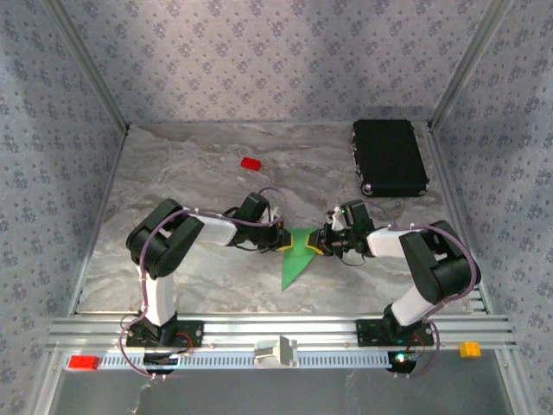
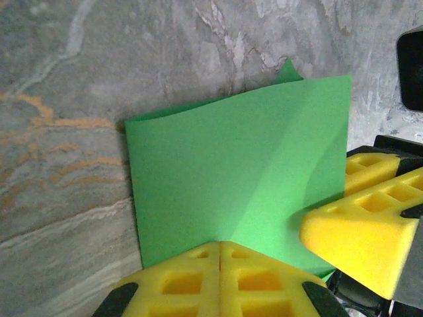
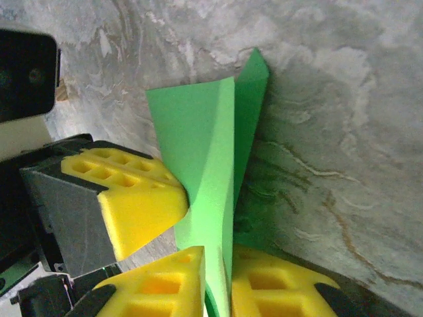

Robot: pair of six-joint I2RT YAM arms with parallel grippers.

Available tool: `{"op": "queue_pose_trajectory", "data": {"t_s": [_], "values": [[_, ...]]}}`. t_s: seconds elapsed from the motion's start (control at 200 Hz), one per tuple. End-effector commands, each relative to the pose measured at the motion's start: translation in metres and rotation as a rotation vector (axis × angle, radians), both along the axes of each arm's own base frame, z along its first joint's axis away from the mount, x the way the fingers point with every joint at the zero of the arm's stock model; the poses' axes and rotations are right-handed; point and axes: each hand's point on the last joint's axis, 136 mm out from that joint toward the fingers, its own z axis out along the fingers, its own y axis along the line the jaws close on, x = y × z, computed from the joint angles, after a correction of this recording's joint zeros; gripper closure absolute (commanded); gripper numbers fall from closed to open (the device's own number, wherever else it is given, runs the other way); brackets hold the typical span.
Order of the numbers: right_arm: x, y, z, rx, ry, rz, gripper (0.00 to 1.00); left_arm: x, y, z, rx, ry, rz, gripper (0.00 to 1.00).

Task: Fold a paper plane with a square sheet of paper (pick it up from the middle)
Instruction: Fold the wing for the fifth time at the center of the table.

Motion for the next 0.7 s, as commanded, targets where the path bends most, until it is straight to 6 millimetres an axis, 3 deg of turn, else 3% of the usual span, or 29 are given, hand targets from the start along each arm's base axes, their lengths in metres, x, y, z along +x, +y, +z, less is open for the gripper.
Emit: {"op": "queue_pose_trajectory", "data": {"t_s": [0.0,0.09,0.255,0.37,0.695], "values": [[0.004,0.003,0.005,0.022,-0.009,0.013,0.89,-0.001,0.005,0.006,-0.001,0.006,0.02,0.9],[0.005,0.003,0.005,0.017,-0.002,-0.008,0.91,0.004,0.003,0.019,-0.029,-0.016,0.04,0.84],[0.01,-0.009,0.003,0.0,0.068,-0.176,0.93,0.014,0.012,0.046,0.015,-0.117,0.073,0.66],[0.016,-0.004,0.017,0.063,0.052,-0.255,0.94,0.013,0.023,0.054,0.083,-0.189,0.069,0.61],[0.019,-0.007,0.03,0.076,0.069,-0.41,0.95,-0.032,0.023,0.054,0.29,-0.429,-0.13,0.58]]}}
